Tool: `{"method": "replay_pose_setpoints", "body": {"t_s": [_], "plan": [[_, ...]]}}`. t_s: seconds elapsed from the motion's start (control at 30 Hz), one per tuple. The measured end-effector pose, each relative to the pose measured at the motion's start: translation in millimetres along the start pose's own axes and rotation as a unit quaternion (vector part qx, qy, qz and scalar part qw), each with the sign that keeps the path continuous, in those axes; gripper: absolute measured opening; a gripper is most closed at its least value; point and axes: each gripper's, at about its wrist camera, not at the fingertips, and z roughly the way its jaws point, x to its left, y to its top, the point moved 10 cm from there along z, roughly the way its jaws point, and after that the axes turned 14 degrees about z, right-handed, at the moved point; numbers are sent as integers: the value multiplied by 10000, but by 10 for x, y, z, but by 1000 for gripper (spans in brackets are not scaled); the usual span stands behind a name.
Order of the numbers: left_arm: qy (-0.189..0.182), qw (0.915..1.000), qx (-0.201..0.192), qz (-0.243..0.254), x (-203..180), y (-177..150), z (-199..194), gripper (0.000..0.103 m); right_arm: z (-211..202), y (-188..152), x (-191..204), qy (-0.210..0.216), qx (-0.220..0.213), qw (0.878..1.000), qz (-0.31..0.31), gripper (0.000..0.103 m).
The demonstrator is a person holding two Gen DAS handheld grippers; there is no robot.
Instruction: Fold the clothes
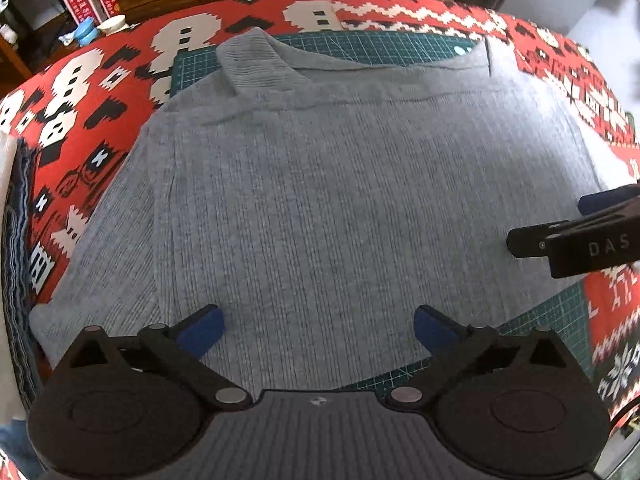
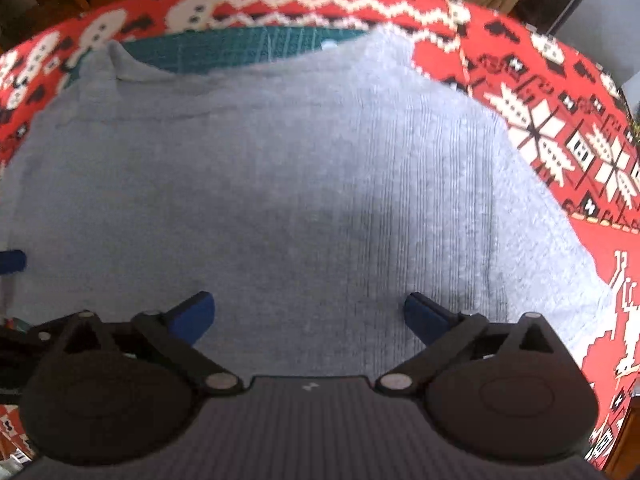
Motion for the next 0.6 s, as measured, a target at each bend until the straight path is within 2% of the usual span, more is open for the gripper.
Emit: {"method": "replay_pose_setpoints", "body": {"t_s": [0.33,0.6], "plan": [[304,9987,397,-49,6,56,92,103,6,1,-77,-27,53,10000,36,103],[262,9974,662,-86,31,82,127,103,-1,14,-149,-87,205,9997,28,103]]}}
